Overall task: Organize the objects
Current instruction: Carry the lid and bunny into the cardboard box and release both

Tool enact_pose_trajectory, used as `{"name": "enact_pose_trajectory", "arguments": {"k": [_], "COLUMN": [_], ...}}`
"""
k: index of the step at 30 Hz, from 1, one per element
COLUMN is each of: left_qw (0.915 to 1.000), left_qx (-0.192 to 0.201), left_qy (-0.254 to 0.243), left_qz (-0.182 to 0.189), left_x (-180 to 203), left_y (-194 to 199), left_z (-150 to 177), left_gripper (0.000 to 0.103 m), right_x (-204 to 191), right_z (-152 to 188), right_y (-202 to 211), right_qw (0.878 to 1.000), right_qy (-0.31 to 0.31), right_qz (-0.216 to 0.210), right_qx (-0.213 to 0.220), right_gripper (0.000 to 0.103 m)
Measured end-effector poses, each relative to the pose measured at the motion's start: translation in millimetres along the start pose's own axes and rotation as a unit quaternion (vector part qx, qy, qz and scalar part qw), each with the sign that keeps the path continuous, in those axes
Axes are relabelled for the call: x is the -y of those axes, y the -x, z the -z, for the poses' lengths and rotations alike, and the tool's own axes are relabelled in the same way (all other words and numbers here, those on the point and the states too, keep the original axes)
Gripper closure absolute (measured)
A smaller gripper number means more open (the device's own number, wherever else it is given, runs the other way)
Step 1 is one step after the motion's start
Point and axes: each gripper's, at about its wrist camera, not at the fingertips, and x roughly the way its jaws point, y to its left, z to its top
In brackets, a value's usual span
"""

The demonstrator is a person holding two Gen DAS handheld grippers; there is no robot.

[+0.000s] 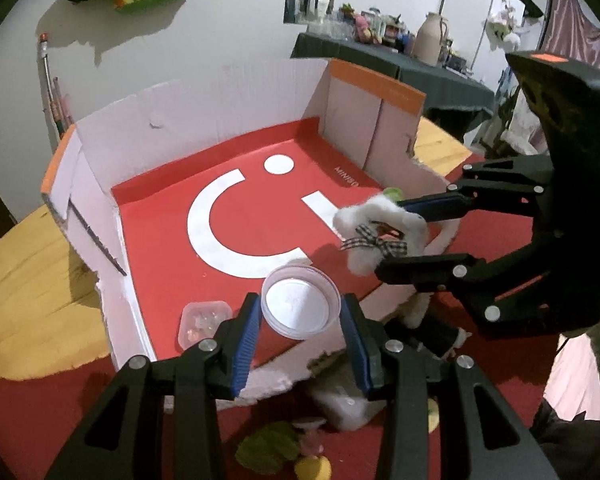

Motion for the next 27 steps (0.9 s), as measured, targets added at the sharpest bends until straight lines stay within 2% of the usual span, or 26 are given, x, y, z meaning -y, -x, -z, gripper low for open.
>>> {"name": "enact_pose_trajectory", "arguments": {"k": [10, 14, 27], "left_qw": [0.9990, 0.9985, 0.9967], "left_qx": [-0.042, -0.050, -0.074], "left_qy": [-0.015, -0.023, -0.032], "left_qz": [0.002, 0.000, 0.009], "left_x": [-7.0, -7.0, -11.9], "left_y": [-17.9, -21.9, -37.4], "left_z": [-5.1, -6.5, -10.8], "left_gripper": [0.060, 0.060, 0.060], "right_x": [-5.7, -4.2, 4.7], "right_z": [-11.3, -14.2, -18.7], "right_y": [-22.6, -33.0, -52.9], "right_qw": [0.998, 0.996, 0.993], "right_qy": [0.026, 0.028, 0.019], "right_qz": [0.027, 0.022, 0.010], "right_qx": [-0.055, -0.078, -0.112], "right_gripper": [0.058, 0.058, 0.058]}}
